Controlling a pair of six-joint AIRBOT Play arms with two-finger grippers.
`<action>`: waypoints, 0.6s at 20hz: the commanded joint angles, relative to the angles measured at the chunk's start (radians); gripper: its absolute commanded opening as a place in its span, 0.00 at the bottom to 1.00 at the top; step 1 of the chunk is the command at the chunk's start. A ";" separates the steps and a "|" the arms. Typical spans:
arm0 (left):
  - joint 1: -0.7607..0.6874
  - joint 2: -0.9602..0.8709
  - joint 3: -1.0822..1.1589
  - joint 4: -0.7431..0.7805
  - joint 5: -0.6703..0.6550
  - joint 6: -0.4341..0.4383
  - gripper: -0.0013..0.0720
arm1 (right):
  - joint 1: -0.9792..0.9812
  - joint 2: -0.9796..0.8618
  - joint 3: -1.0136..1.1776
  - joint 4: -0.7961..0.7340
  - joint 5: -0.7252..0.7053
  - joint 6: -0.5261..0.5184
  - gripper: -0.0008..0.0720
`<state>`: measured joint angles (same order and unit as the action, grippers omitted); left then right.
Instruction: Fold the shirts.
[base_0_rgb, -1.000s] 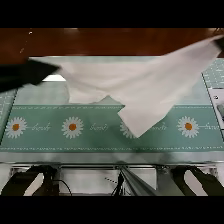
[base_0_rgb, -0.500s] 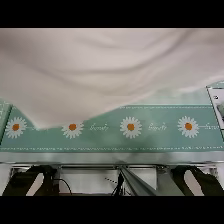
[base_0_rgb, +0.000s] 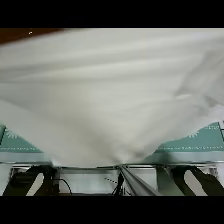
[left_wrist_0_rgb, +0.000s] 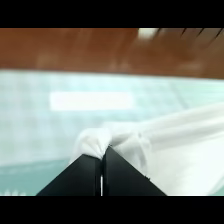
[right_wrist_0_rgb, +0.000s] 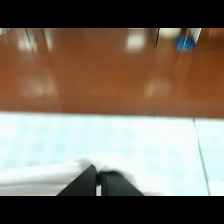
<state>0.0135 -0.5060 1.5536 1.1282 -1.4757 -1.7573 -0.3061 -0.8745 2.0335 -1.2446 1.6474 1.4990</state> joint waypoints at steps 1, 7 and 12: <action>0.001 -0.061 -0.151 0.082 0.032 0.037 0.05 | 0.000 -0.184 0.007 0.052 0.117 -0.014 0.04; 0.001 -0.362 -0.389 0.084 0.311 0.127 0.06 | 0.082 -0.622 0.007 0.050 0.005 -0.014 0.04; 0.000 -0.742 -0.383 -0.015 0.588 0.163 0.06 | 0.161 -0.883 0.007 0.031 -0.297 -0.008 0.04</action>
<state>0.0135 -1.0584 1.1873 1.1889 -1.0782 -1.6352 -0.1810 -1.6188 2.0396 -1.2121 1.5269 1.4860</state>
